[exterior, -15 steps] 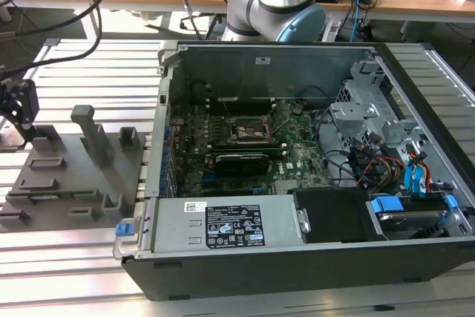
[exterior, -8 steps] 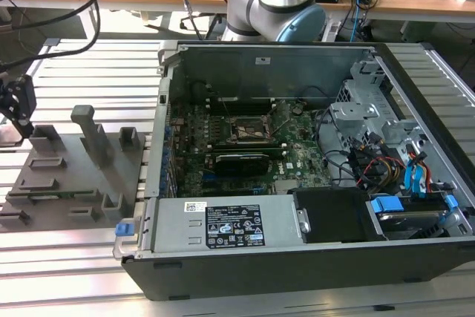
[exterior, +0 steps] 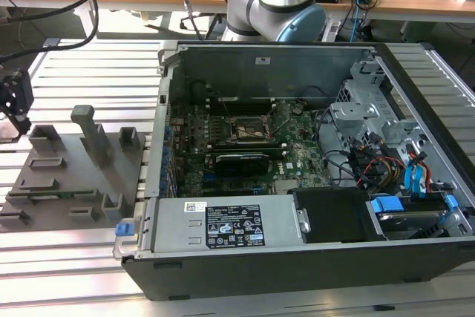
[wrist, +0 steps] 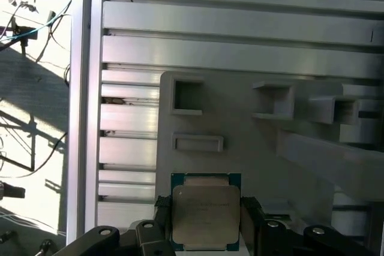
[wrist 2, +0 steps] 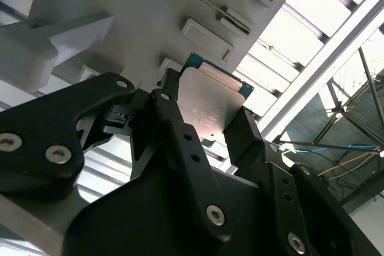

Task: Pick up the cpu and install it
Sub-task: 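Pick up the cpu and move it towards the insertion slot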

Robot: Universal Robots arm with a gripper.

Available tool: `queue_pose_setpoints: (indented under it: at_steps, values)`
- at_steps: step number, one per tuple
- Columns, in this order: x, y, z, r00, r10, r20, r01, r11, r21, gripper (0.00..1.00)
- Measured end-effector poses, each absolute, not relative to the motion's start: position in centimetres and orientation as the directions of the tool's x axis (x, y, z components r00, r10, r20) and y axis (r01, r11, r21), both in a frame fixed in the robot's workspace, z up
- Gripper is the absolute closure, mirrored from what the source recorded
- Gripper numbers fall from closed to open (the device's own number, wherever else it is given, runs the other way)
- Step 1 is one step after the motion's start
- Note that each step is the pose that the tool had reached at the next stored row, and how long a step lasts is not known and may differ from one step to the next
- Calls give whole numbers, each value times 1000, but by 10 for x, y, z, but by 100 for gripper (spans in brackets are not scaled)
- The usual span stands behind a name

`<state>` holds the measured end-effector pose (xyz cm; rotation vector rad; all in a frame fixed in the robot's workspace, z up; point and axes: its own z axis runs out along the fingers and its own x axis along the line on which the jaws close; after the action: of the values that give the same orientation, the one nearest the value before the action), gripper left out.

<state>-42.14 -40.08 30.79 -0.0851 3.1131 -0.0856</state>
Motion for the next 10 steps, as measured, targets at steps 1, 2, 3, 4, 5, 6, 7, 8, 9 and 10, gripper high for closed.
queue_pose_setpoints:
  at_steps: [1, 2, 3, 4, 5, 6, 7, 8, 9, 10]
  values:
    - [-421, -401, 310, -998, -55, -25, -54, 997, -56, 45]
    - [-421, -401, 312, -998, -55, -25, -54, 997, -56, 45]
    - [-421, -401, 313, -998, -55, -25, -54, 997, -56, 45]
    - [-421, -401, 315, -998, -55, -25, -54, 997, -56, 45]
    - [-421, -401, 317, -998, -55, -25, -54, 997, -56, 45]
    - [-421, -401, 318, -998, -55, -25, -54, 997, -56, 45]
    - [-421, -401, 319, -998, -55, -25, -54, 997, -56, 45]
    - [-421, -401, 321, -998, -55, -25, -54, 997, -56, 45]
    - [-421, -401, 323, -998, -55, -25, -54, 997, -56, 45]
    - [-421, -401, 325, -998, -55, -25, -54, 997, -56, 45]
